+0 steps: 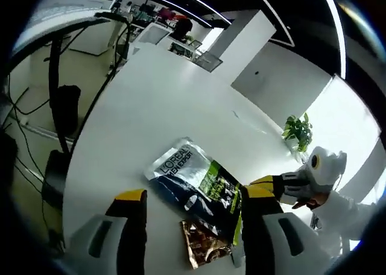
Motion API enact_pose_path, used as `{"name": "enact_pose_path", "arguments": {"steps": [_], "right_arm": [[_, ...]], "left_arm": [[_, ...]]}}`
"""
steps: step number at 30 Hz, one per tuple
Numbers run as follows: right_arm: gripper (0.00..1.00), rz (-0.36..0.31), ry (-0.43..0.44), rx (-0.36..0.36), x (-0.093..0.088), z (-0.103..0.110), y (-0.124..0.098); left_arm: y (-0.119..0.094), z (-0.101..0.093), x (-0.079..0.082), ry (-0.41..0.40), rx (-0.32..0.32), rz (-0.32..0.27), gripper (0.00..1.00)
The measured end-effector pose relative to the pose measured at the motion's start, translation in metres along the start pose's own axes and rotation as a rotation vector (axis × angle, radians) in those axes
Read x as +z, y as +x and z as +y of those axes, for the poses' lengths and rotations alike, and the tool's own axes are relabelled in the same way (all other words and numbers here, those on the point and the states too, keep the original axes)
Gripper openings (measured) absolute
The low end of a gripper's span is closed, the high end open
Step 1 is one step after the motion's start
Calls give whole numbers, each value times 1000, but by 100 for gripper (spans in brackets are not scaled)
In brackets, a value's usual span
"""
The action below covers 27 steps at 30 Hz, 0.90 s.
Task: Arrange the skincare products in the storage area until every visible bottle or jar stands upright without overlapping.
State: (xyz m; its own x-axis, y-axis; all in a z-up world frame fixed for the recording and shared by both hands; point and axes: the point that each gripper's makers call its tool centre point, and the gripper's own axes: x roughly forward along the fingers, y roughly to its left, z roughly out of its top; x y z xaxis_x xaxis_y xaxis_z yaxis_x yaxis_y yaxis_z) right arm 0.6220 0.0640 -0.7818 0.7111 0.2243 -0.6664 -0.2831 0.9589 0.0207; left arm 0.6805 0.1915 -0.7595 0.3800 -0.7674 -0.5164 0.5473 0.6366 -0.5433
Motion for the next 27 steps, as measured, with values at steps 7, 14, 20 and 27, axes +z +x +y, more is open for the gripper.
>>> {"name": "enact_pose_path", "arguments": {"steps": [7,14,20,27], "right_arm": [[0,-11,6,16,3,5,-4],[0,-11,-30,77,1,28,-1],[0,16,-62,83,-5,32,9],[0,46,-89,94,-10,31,9]], "left_arm": [[8,10,7,-21,38,-11,52],[10,14,9,-47,59,-26,45],[14,16,12,-58,34,-24,41],[17,20,10,-96,22,-32,31]]}}
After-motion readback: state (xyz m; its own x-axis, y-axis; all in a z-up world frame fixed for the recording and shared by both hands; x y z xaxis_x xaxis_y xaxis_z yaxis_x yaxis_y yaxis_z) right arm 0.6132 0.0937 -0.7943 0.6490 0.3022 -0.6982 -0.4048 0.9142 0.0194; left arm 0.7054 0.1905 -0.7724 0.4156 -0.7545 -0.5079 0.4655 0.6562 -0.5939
